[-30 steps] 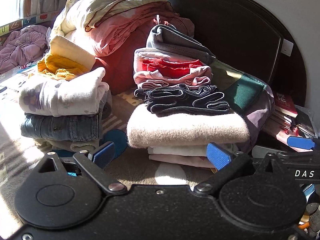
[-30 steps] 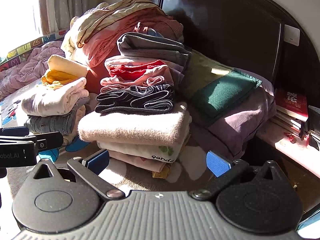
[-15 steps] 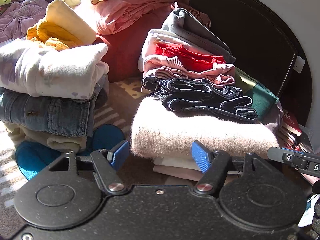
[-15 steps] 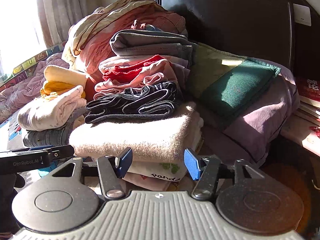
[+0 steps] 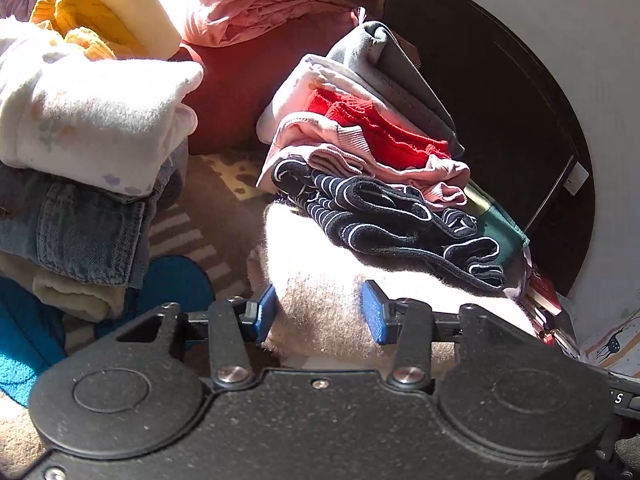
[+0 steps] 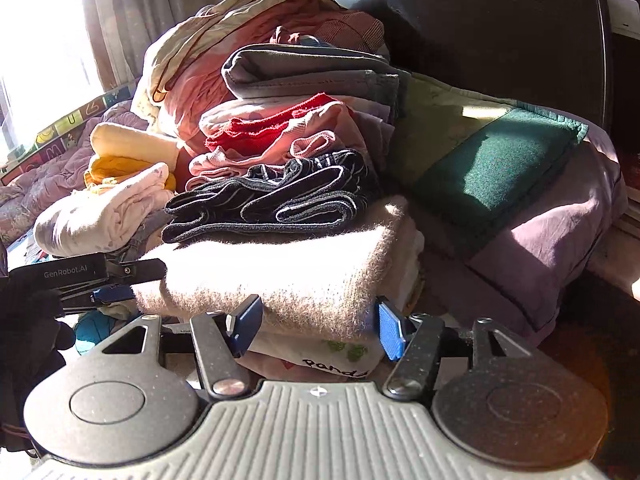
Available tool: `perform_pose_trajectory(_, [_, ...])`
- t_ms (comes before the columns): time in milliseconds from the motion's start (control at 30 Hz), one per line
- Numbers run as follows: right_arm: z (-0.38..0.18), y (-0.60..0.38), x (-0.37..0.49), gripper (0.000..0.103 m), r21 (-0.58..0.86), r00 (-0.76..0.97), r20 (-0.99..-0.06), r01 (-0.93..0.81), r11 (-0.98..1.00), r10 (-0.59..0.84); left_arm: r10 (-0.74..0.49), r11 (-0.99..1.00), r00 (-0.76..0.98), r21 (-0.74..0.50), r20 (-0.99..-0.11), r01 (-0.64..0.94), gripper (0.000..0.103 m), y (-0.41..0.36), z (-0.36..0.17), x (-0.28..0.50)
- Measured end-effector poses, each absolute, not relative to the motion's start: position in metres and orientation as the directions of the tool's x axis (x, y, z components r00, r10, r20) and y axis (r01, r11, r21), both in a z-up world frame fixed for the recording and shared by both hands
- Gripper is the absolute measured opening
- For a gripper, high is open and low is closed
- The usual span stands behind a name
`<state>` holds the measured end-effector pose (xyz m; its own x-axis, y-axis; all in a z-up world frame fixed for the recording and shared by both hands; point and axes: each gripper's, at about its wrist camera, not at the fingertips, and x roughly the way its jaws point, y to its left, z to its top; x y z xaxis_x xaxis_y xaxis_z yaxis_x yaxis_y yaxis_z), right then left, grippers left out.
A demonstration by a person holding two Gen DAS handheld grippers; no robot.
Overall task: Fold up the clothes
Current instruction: 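Reach both grippers to the beige sweater on the clothes stack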
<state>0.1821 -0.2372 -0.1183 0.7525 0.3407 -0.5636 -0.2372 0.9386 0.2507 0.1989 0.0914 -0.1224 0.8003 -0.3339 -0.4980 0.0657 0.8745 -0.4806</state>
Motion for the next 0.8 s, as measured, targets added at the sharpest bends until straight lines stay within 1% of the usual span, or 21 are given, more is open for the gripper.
perform_pose_trajectory(67, [-0.12,-0.239,0.184,0.063,0.272,0.748,-0.565,-0.232,0.934,0.35,-0.356,0.848,0.802,-0.527,-0.479,0.062,0.023,0.096,-0.12,0.196])
perform_pose_trajectory(100, [-0.121,-0.241,0.185,0.063,0.283,0.746,-0.562,-0.232,0.931,0.357,-0.367,0.834,0.802,-0.549,-0.47,0.06,0.02,0.099,-0.119,0.195])
perform_pose_trajectory(200, [-0.123,-0.25,0.189,0.063,0.356,0.739,-0.543,-0.228,0.906,0.399,-0.395,0.849,0.797,-0.514,-0.457,0.125,0.012,0.085,-0.105,0.189])
perform_pose_trajectory(333, [-0.11,-0.256,0.187,0.063,0.408,0.756,-0.48,-0.257,0.876,0.445,-0.439,0.845,0.795,-0.494,-0.418,0.207,0.002,0.062,-0.075,0.183])
perform_pose_trajectory(367, [-0.105,-0.257,0.186,0.063,0.412,0.762,-0.463,-0.268,0.871,0.453,-0.451,0.839,0.8,-0.494,-0.396,0.228,0.0,0.057,-0.065,0.179])
perform_pose_trajectory(433, [-0.094,-0.259,0.186,0.063,0.425,0.764,-0.437,-0.289,0.858,0.474,-0.554,0.752,0.788,-0.567,-0.267,0.336,0.0,0.053,-0.045,0.166])
perform_pose_trajectory(467, [-0.088,-0.261,0.185,0.063,0.436,0.764,-0.422,-0.301,0.848,0.488,-0.58,0.726,0.791,-0.563,-0.195,0.394,0.0,0.046,-0.028,0.154])
perform_pose_trajectory(500, [-0.082,-0.264,0.184,0.063,0.456,0.76,-0.402,-0.318,0.831,0.511,-0.551,0.767,0.814,-0.494,-0.182,0.409,0.0,0.036,-0.009,0.141])
perform_pose_trajectory(533, [-0.077,-0.267,0.182,0.06,0.478,0.751,-0.38,-0.341,0.81,0.54,-0.531,0.789,0.824,-0.468,-0.197,0.397,0.0,0.032,-0.003,0.137])
perform_pose_trajectory(567, [-0.073,-0.269,0.18,0.053,0.495,0.742,-0.359,-0.363,0.79,0.566,-0.502,0.812,0.831,-0.462,-0.242,0.356,0.0,0.034,-0.006,0.141])
perform_pose_trajectory(600, [-0.071,-0.27,0.178,0.052,0.491,0.738,-0.354,-0.375,0.786,0.574,-0.47,0.834,0.834,-0.455,-0.289,0.312,0.0,0.037,-0.011,0.146])
perform_pose_trajectory(633, [-0.07,-0.269,0.176,0.052,0.461,0.753,-0.374,-0.356,0.813,0.542,-0.433,0.858,0.834,-0.439,-0.342,0.266,0.0,0.042,-0.02,0.151])
perform_pose_trajectory(667, [-0.073,-0.269,0.175,0.053,0.433,0.771,-0.397,-0.322,0.842,0.499,-0.394,0.881,0.831,-0.419,-0.394,0.219,0.013,0.047,-0.029,0.156])
perform_pose_trajectory(700, [-0.077,-0.271,0.175,0.053,0.417,0.783,-0.416,-0.288,0.862,0.463,-0.38,0.882,0.824,-0.432,-0.42,0.187,0.028,0.055,-0.039,0.159])
perform_pose_trajectory(733, [-0.084,-0.278,0.176,0.054,0.448,0.78,-0.423,-0.261,0.855,0.461,-0.369,0.881,0.817,-0.446,-0.443,0.155,0.063,0.062,-0.049,0.163])
perform_pose_trajectory(767, [-0.088,-0.282,0.176,0.057,0.472,0.779,-0.421,-0.251,0.845,0.466,-0.353,0.884,0.812,-0.451,-0.464,0.127,0.071,0.066,-0.058,0.166])
perform_pose_trajectory(800, [-0.092,-0.284,0.175,0.06,0.468,0.781,-0.423,-0.246,0.849,0.46,-0.338,0.886,0.807,-0.454,-0.485,0.098,0.071,0.071,-0.067,0.169])
